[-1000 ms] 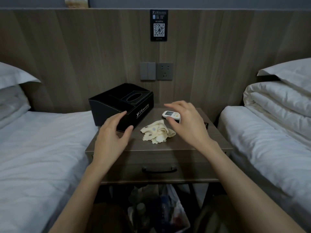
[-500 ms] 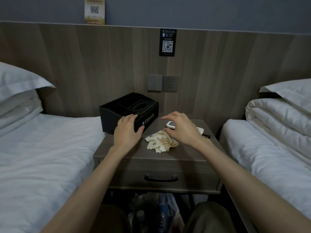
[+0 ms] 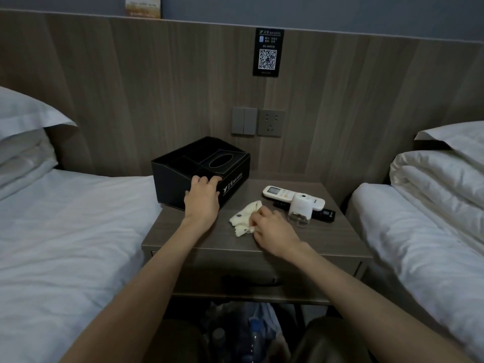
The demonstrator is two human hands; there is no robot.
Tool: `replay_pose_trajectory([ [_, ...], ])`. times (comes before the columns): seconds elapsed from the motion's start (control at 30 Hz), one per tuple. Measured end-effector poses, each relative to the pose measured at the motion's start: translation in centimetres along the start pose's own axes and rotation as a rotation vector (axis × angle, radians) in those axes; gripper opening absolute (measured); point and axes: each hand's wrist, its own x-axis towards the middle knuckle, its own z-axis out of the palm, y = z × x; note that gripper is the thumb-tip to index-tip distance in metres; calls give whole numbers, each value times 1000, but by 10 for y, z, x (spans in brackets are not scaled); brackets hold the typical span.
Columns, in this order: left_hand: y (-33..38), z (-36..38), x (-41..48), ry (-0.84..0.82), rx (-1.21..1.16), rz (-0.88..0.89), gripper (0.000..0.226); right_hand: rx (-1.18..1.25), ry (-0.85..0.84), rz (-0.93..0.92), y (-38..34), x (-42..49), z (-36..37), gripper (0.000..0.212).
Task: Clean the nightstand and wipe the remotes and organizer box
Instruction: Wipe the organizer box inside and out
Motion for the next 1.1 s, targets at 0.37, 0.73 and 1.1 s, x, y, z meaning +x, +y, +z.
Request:
replay_pose_trajectory([
  [0.37,-20,-29,-32,101,1,-2,32,-27,101,190,30,-45,-4,52],
  [0.73,-52,-52,-67,110,-159,107,24,-26,57,279,30,-39,-3,51],
  [1.1,-93,-78,-81,68,-251,240,23,324,310,23,0,-39,-17,35],
])
